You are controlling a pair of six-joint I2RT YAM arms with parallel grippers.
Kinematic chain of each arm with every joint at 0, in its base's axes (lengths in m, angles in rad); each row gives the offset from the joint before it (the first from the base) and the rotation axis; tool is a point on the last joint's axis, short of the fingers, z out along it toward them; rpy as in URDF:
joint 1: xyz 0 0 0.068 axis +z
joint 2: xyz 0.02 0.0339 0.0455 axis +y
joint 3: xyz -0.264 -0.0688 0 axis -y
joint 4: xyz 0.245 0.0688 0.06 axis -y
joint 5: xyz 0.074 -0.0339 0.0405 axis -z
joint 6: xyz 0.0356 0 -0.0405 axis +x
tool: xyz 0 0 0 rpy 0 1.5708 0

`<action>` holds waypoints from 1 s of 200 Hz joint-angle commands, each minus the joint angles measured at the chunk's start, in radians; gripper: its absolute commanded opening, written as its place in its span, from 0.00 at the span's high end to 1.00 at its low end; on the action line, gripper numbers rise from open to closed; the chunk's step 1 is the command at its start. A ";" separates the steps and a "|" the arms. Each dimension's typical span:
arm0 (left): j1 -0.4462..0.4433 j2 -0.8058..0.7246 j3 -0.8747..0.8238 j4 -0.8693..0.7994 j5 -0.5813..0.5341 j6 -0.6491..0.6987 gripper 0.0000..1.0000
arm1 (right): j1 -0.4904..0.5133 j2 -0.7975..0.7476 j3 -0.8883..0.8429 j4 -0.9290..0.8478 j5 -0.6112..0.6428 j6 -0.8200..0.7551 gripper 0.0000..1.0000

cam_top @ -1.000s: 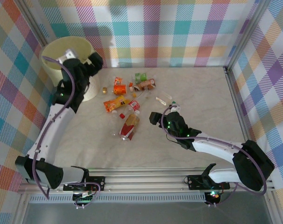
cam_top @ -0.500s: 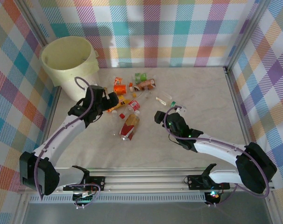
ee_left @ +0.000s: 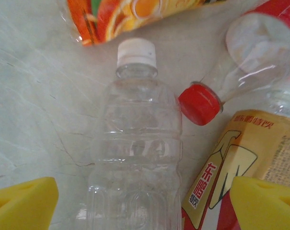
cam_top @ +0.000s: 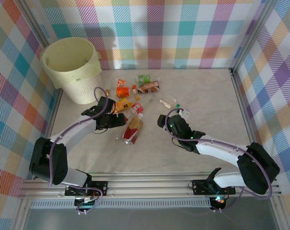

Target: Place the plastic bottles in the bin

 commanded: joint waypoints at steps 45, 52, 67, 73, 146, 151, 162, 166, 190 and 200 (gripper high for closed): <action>-0.011 0.114 -0.010 0.023 0.042 0.055 0.13 | 0.002 0.027 0.050 -0.021 -0.015 -0.028 0.00; -0.011 0.124 -0.009 0.025 0.043 0.058 0.14 | 0.002 0.028 0.051 -0.023 -0.016 -0.028 0.00; -0.011 0.143 -0.010 0.030 0.029 0.056 0.16 | 0.002 0.032 0.056 -0.026 -0.019 -0.029 0.00; -0.011 0.151 -0.010 0.029 0.019 0.054 0.17 | 0.002 0.033 0.057 -0.029 -0.021 -0.030 0.00; -0.011 0.218 -0.014 0.078 -0.026 0.025 0.24 | 0.001 0.050 0.077 -0.035 -0.041 -0.050 0.00; -0.011 0.220 -0.018 0.085 -0.024 0.025 0.26 | 0.002 0.050 0.077 -0.027 -0.051 -0.057 0.00; -0.011 0.218 -0.032 0.107 -0.025 0.023 0.29 | 0.001 0.051 0.071 0.008 -0.091 -0.095 0.00; -0.011 0.217 -0.036 0.114 -0.024 0.024 0.30 | 0.002 0.052 0.070 0.023 -0.111 -0.110 0.00; -0.011 0.197 -0.055 0.143 -0.005 0.019 0.35 | 0.003 0.055 0.070 0.077 -0.215 -0.192 0.00; -0.011 0.180 -0.066 0.155 0.000 0.016 0.37 | 0.002 0.056 0.068 0.086 -0.238 -0.206 0.00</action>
